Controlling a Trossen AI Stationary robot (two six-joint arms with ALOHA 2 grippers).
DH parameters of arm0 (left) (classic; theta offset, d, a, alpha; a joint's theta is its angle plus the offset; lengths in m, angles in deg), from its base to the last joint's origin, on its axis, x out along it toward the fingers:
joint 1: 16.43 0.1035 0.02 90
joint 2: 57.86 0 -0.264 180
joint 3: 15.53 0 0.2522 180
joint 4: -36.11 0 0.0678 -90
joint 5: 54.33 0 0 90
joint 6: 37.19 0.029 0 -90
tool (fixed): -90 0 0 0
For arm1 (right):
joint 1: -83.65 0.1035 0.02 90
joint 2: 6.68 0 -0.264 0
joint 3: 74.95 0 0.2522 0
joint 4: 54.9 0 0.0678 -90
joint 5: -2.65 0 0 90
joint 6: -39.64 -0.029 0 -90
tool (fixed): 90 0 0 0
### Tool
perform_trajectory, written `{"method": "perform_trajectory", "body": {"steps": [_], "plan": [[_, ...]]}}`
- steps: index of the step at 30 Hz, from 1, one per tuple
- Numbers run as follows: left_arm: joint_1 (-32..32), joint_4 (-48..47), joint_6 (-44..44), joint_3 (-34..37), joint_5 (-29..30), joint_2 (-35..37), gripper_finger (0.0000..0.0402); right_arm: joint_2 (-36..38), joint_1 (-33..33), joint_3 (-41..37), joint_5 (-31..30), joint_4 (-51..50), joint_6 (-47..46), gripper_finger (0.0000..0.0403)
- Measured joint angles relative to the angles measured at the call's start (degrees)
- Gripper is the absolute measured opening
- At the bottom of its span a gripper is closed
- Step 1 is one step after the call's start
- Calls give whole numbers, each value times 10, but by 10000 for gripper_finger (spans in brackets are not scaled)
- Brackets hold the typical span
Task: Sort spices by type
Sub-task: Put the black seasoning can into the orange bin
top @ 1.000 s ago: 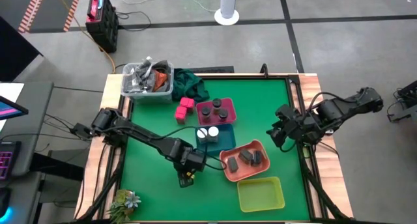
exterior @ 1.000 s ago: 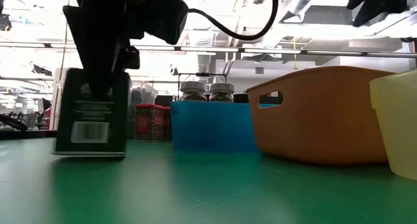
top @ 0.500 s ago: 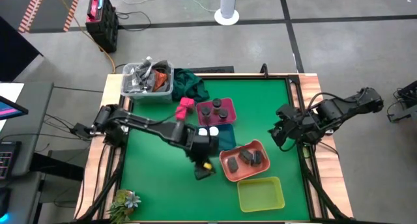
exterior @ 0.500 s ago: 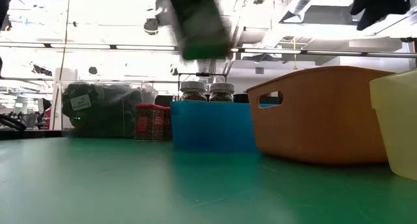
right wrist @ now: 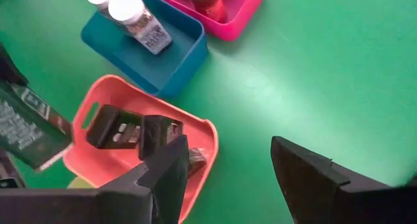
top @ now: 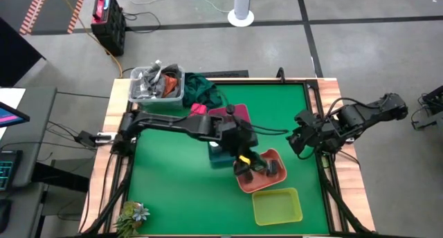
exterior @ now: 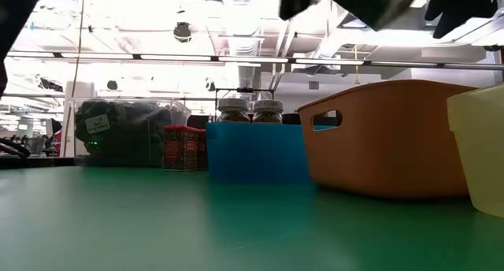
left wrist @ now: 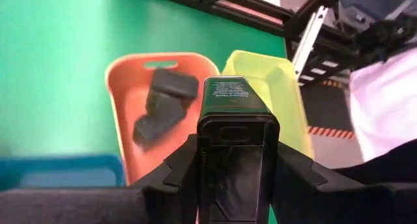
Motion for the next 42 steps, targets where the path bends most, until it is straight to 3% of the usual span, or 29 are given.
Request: {"method": "perform_trajectory", "body": {"steps": [14,20,30,39,42], "plan": [[-23,5,273,-83,1,-109,134,57,0,0,-32,-37,-53,244],[-32,-16,406,-66,77,-109,134,59,0,0,-33,-36,-61,244],[-24,-37,444,-64,64,-139,135,50,1,0,-34,-26,-60,244],[-24,-67,494,-65,96,-143,135,50,1,0,-35,-10,-60,244],[-24,-66,497,-65,130,-144,135,50,1,0,-35,-10,-60,244]]}}
